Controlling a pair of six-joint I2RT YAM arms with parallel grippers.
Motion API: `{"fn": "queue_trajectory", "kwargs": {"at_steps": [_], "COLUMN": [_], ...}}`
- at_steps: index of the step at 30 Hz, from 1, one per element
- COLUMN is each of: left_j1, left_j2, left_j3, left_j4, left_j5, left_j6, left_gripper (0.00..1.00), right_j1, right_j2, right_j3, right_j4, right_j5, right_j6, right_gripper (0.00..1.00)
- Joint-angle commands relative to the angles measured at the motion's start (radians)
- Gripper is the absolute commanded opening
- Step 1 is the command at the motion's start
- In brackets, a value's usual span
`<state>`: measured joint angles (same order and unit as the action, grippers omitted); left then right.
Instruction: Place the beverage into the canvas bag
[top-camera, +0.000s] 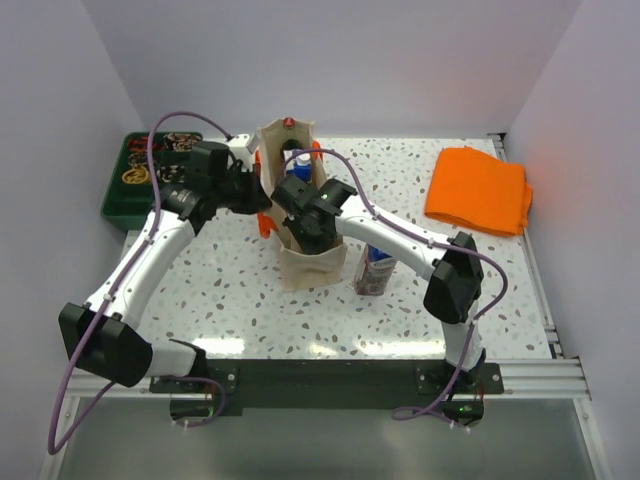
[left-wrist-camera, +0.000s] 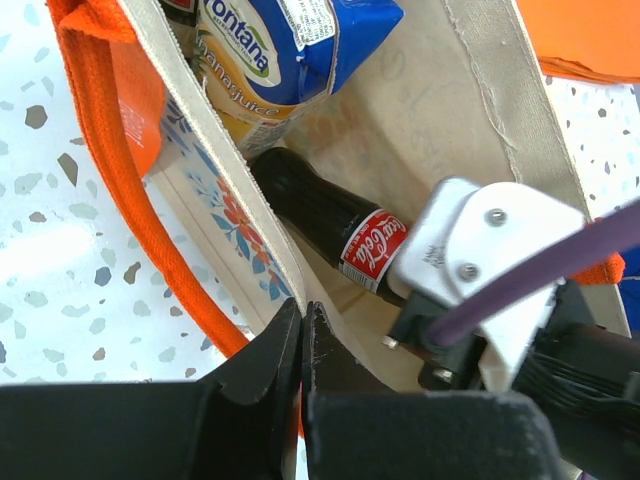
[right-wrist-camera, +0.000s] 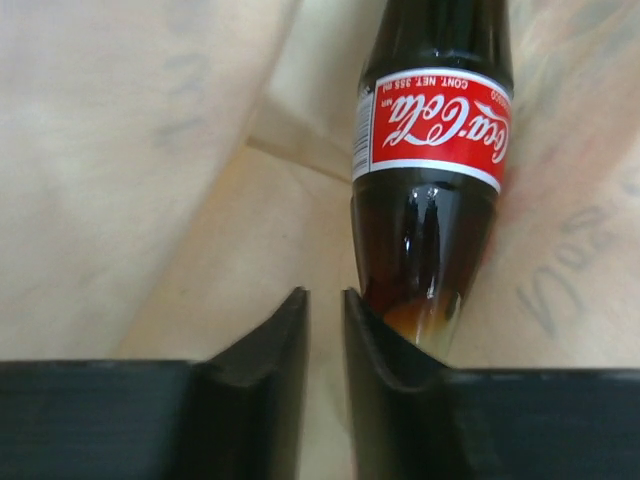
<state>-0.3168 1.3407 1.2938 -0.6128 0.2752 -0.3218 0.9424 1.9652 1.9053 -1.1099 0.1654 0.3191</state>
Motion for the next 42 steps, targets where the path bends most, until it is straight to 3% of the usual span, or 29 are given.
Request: {"fn": "queue_trajectory", "kwargs": {"at_steps": [1, 6, 27, 42], "left_j1": [-0.002, -0.002, -0.004, -0.004], "left_j2": [-0.012, -0.011, -0.003, -0.006], "left_j3": [-0.001, -0.001, 0.002, 0.007], "left_j4": [0.042, 0.042, 0.044, 0.035], "left_j5": [0.001, 0.002, -0.001, -0.005], "left_j6": [0.010, 0.009, 0.007, 0.013], "left_gripper": [0.00, 0.00, 0.00, 0.00], "right_j1": [0.004, 0.003, 0.002, 0.002], "right_j2": [0.008, -0.008, -0.190, -0.195], "right_j3": [-0.015, -0.009, 0.049, 0.107], "right_j4": [-0.051, -0.050, 0.065, 0.110], "right_j5": [0.006, 0.032, 0.128, 0.161], "right_j6": [0.011, 0.017, 0.031, 0.021], "right_gripper": [0.18, 0.00, 0.00, 0.00]}}
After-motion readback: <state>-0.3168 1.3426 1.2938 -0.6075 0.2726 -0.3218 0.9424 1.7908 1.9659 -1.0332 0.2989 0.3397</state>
